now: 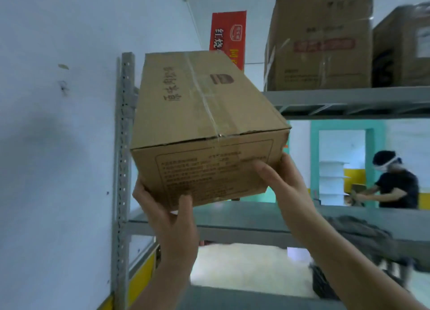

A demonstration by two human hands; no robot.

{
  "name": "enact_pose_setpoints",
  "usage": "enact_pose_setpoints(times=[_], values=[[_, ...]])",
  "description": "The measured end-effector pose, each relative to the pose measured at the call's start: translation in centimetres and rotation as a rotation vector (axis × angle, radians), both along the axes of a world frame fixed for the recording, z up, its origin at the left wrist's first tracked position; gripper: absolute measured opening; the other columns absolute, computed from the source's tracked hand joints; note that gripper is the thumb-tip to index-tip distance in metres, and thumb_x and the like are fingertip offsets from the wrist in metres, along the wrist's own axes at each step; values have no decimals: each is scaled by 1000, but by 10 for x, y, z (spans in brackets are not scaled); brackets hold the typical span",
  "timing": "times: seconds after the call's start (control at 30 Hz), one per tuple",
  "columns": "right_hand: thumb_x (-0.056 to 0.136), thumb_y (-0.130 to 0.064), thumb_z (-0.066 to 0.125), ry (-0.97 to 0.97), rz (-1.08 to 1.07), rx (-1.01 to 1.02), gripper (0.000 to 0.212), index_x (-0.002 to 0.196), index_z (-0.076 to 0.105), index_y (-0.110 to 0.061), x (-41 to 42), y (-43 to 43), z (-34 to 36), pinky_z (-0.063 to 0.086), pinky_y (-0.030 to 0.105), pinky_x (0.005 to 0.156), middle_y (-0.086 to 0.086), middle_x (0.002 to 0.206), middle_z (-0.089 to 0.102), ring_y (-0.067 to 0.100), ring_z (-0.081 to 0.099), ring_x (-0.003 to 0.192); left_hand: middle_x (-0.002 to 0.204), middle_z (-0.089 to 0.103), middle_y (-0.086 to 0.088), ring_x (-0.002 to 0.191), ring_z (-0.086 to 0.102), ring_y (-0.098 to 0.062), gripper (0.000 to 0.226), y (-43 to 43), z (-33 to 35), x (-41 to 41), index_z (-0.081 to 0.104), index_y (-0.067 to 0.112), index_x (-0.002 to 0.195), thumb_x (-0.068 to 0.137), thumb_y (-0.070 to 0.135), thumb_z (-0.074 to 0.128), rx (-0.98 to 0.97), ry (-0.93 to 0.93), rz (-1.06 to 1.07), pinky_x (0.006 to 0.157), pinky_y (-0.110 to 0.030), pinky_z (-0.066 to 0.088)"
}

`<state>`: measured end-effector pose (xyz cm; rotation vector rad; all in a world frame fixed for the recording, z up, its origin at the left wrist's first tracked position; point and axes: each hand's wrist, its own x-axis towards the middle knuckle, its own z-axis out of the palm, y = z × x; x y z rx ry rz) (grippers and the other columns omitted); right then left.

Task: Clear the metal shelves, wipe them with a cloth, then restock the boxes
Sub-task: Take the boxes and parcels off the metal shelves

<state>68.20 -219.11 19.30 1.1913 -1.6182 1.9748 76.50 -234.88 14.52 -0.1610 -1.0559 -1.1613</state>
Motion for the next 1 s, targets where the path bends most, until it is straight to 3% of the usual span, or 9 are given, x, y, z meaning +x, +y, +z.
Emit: enact_pose_setpoints(times=[0.13,0.27,0.33,0.47,0.6,0.73,0.8,0.9,1.0], values=[[55,-90,68,-223,-39,-216,75,104,61,-34,16,70,-42,51,34,83,-8,103,65,11,61,98,121,49,-6,107,50,-13,67,49,-23,1,31,2,139,75,11,49,-123,-119,-146,93,-24,43],[93,-71,42,-338,-134,-329,46,109,67,-36,44,133,-73,56,31,71,-5,94,70,11,66,82,133,48,-12,121,51,-32,72,96,-42,-9,34,18,143,73,11,50,-175,-229,-331,98,-61,48],[95,-73,37,-417,-188,-329,55,113,72,-34,57,163,-91,48,37,77,6,93,61,22,57,82,134,48,-17,123,50,-35,72,119,-54,-15,36,16,144,73,12,49,-204,-245,-362,100,-66,42],[81,-86,44,-675,-313,-374,81,122,70,-21,96,239,-140,44,52,94,16,101,63,35,58,96,142,46,-4,131,45,-26,77,179,-99,-18,36,13,149,74,24,49,-354,-377,-421,109,-55,37],[89,-72,47,-926,-442,-495,63,129,65,-27,128,289,-207,47,64,100,10,120,74,38,69,109,144,46,-4,133,43,-32,75,227,-153,-9,39,14,149,76,28,48,-668,-482,-462,108,-56,35],[90,-63,49,-1175,-683,-663,49,112,71,-25,150,307,-276,44,67,100,12,109,76,37,68,106,132,52,10,125,50,-10,58,261,-184,-20,45,32,139,89,61,47,-738,-827,-833,107,-48,42],[90,-60,51,-1266,-821,-721,45,100,72,-22,169,309,-307,46,64,100,12,97,75,33,66,101,132,54,14,125,51,-3,62,276,-197,-28,43,36,140,91,74,44,-761,-1020,-1079,106,-38,41],[92,-54,50,-1376,-976,-717,42,102,70,-19,195,300,-347,55,44,74,14,90,74,33,67,85,145,52,2,128,46,-10,73,293,-220,-43,46,29,147,93,75,33,-929,-1243,-1148,102,-31,33],[94,-52,50,-1464,-1085,-693,43,101,71,-15,226,289,-387,51,42,80,13,89,73,33,66,85,140,59,-4,124,52,-17,80,312,-263,-52,62,24,133,89,83,29,-1102,-1435,-1170,97,-33,36]])
